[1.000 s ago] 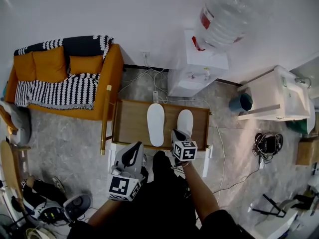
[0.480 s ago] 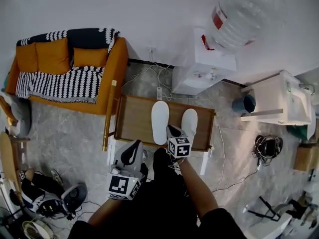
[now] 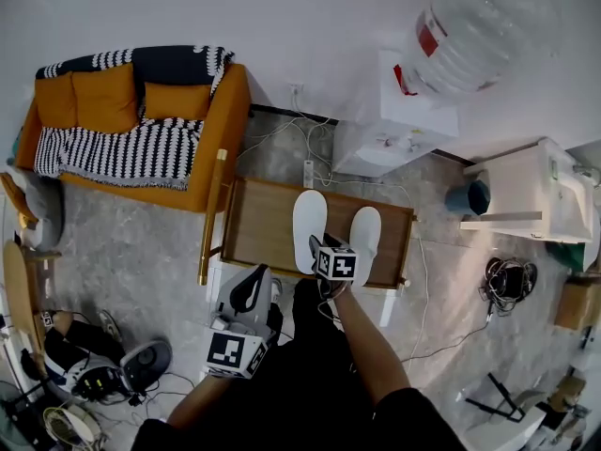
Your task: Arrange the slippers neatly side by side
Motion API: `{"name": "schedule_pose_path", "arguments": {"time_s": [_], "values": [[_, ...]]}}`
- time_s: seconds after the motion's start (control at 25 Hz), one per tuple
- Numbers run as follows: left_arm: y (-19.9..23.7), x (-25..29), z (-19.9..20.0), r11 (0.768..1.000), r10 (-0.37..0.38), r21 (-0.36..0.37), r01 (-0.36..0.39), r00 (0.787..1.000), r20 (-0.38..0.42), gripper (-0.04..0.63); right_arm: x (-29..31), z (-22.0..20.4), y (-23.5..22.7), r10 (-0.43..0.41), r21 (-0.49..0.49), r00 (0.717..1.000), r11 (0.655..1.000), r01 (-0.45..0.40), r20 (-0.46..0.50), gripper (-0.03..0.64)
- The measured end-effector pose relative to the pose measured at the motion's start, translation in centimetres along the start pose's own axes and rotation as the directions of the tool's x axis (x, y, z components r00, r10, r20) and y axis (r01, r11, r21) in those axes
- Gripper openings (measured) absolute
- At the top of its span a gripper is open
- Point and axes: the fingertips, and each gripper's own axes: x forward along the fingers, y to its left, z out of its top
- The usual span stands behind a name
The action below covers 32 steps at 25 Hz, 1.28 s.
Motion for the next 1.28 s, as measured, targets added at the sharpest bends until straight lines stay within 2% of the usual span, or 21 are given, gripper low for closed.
{"name": "schedule_pose_path", "arguments": {"time_s": [0.16, 0.44, 0.48, 0.56, 0.84, 1.28], "values": [[0.6, -0.1, -0.3, 1.0, 0.023, -0.01, -0.023, 1.0, -0.009, 0.017, 1.8, -0.5, -0.8, -0.026, 0.029, 0.999, 0.999, 0.027, -0.038, 0.175], [1.3, -0.4, -1.0, 0.998, 0.053, -0.022, -0.054, 0.998, -0.028, 0.017, 3.4, -1.0, -1.7, -0.068, 0.06, 0.995, 0.996, 0.073, -0.077, 0.175], [1.4, -0.5, -1.1, 0.998, 0.057, -0.025, -0.058, 0.998, -0.031, 0.017, 3.5, -1.1, -1.8, -0.075, 0.068, 0.994, 0.994, 0.08, -0.078, 0.17], [1.6, -0.6, -1.4, 0.997, 0.066, -0.03, -0.067, 0.997, -0.035, 0.017, 3.7, -1.2, -2.0, -0.088, 0.075, 0.993, 0.993, 0.094, -0.082, 0.119], [2.0, -0.6, -2.1, 0.996, 0.077, -0.036, -0.078, 0.996, -0.042, 0.017, 3.6, -1.3, -2.1, -0.095, 0.066, 0.993, 0.993, 0.1, -0.076, 0.047], [1.0, -0.3, -1.6, 0.999, 0.036, -0.026, -0.037, 0.999, -0.028, 0.017, 0.6, -0.8, -1.8, -0.088, 0.108, 0.995, 0.99, 0.092, -0.039, 0.032]]}}
